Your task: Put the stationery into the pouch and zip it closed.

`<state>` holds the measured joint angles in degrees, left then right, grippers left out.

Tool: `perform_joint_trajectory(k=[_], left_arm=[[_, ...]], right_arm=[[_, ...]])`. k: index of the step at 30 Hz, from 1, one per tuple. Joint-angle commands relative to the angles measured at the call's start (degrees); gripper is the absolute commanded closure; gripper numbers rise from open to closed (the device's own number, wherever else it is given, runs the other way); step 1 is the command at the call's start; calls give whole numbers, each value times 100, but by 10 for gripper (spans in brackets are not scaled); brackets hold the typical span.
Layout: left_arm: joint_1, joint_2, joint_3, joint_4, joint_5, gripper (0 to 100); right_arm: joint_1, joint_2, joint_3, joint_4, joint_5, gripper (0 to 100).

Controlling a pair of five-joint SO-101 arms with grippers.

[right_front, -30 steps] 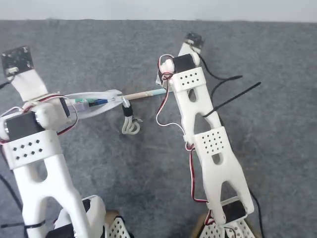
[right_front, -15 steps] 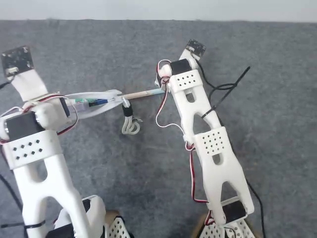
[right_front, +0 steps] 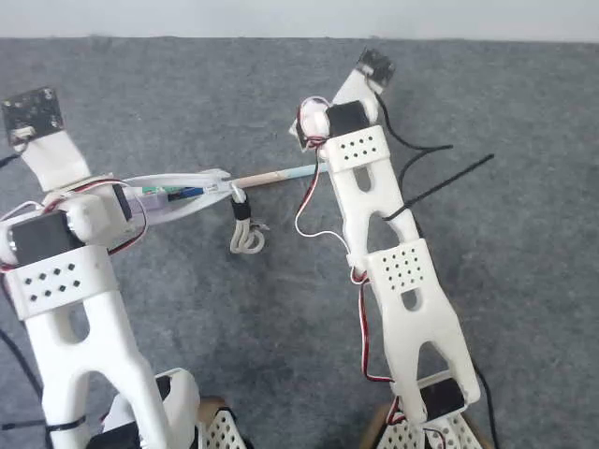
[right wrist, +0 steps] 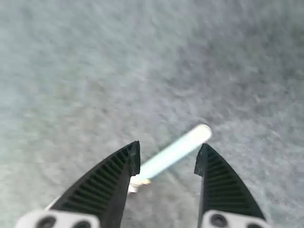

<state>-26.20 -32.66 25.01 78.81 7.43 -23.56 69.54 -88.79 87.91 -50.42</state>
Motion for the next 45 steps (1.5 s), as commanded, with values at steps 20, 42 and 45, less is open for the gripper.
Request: perform_joint_trajectory(k=[20,42,45], left_arm=[[-9,-62,22,-211,-62,987],[-9,-62,22,-229,-70,987],[-9,-62,22,-237,-70,987]], right_arm=[[-426,637,-642,1525,615,939],[-400,-1218,1723,1332,431,705],[-356,-1086,1714,989,193,738]])
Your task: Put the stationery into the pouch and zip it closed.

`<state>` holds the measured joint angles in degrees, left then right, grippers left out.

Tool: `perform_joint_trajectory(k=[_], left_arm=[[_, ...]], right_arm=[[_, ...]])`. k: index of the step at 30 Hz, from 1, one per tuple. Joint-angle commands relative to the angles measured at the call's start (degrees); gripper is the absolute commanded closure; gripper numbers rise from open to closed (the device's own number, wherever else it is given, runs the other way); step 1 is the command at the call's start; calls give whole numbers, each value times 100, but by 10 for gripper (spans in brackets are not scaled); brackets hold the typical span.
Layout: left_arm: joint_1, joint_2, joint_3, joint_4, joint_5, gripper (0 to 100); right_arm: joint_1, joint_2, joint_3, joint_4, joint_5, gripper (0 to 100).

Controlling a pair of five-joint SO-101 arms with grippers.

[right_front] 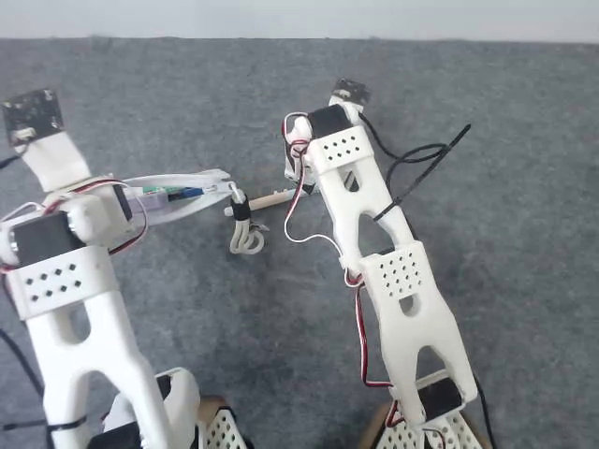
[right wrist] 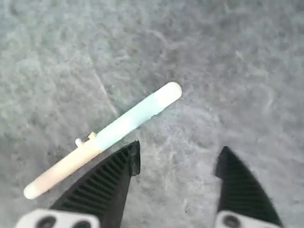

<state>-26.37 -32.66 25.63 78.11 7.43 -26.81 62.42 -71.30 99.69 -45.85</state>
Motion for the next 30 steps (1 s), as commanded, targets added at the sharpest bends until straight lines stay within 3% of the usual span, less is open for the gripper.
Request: perform_joint_trajectory(k=[1,7,22,30], left_arm=[[9,-62,-40,-167,-70,987],[9,-62,-40,-158,-70,987],[9,-62,-40,-132,-70,987],[9,-62,-40,-132,-70,987]], right_arm=[[-13,-321,-35,-321,-343,755],[127,-57,-35,-927,-598,786],[189,541,-35,-593,-774,790],[479,549,-9,-813,-967,853]])
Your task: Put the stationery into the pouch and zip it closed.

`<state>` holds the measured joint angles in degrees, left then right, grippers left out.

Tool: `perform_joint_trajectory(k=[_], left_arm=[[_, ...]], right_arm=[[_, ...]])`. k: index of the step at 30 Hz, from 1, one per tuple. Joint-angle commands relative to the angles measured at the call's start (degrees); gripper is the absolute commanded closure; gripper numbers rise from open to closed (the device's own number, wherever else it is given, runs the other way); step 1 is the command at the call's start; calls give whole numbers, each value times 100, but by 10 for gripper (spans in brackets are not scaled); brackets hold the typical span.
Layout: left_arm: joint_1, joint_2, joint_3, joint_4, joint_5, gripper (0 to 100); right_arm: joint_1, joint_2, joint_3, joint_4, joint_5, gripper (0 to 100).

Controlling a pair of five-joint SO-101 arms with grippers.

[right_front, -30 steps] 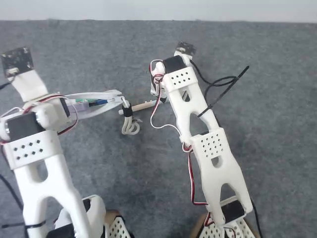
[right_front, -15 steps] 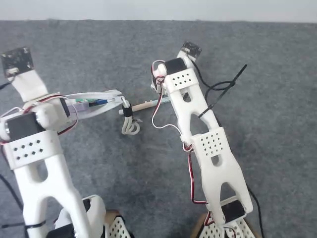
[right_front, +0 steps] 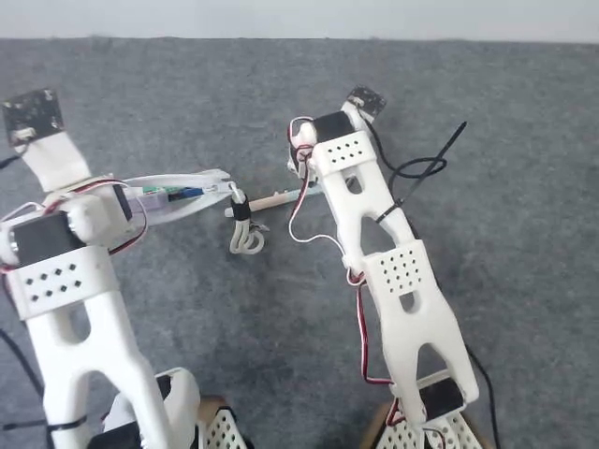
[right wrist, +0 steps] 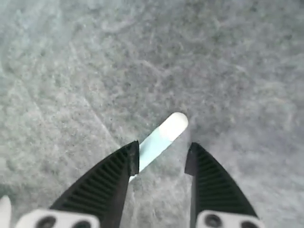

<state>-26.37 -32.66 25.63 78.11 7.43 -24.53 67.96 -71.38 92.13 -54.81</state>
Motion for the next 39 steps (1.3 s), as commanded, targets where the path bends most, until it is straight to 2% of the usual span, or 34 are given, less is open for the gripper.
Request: perform_joint_trajectory(k=[1,11,16,25,39], left_arm=[[9,-62,-40,-132,-70,987],[9,-62,-40,-132,-70,987],[9,-62,-40,-132,-70,987],[9,-62,-40,-132,-70,987],[9,-62,-40,-149,-62,987]], right_arm=[[277,-4,0,-92,-70,853],[251,365,-35,-303,-70,864],[198,277,-35,-251,-18,991],[224,-268,-976,998,158,993],[233,-1042,-905,1103,1644,993]])
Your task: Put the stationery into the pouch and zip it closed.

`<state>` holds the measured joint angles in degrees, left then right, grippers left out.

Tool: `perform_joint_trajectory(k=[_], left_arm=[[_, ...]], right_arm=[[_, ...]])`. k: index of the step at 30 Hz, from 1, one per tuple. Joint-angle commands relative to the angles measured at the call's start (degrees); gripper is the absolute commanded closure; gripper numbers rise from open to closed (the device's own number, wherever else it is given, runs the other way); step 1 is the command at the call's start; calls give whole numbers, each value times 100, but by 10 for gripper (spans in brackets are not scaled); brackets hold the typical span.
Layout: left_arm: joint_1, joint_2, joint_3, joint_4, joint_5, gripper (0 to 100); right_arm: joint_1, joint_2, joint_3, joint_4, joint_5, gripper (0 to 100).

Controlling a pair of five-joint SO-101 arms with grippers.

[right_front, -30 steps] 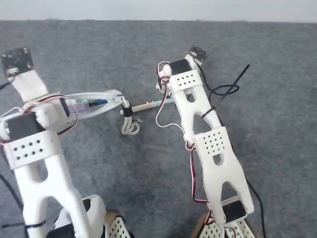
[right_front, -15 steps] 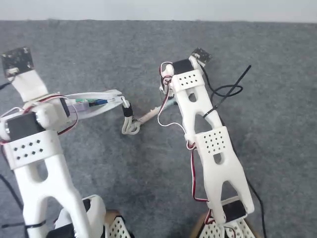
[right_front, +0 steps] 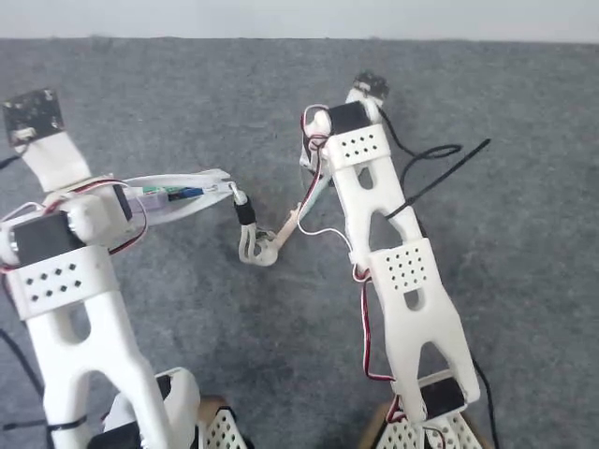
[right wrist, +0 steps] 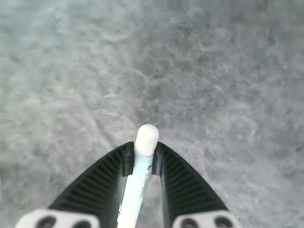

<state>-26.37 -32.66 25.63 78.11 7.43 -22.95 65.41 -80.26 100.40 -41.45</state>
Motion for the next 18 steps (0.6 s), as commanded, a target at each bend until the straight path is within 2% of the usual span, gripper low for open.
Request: perform_joint_trajectory(k=[1,5,10,18], left_arm=[[9,-62,-40,-149,-62,987],[9,-62,-40,-158,-62,987],[9,-62,-40,-167,-62,987],[9,-62,-40,-167,-62,987]], right_arm=[[84,-919,158,277,431,993],[84,-1736,1081,277,905,993],[-48,-3037,2435,242,1143,993],[-365,-4145,3446,242,1196,993]])
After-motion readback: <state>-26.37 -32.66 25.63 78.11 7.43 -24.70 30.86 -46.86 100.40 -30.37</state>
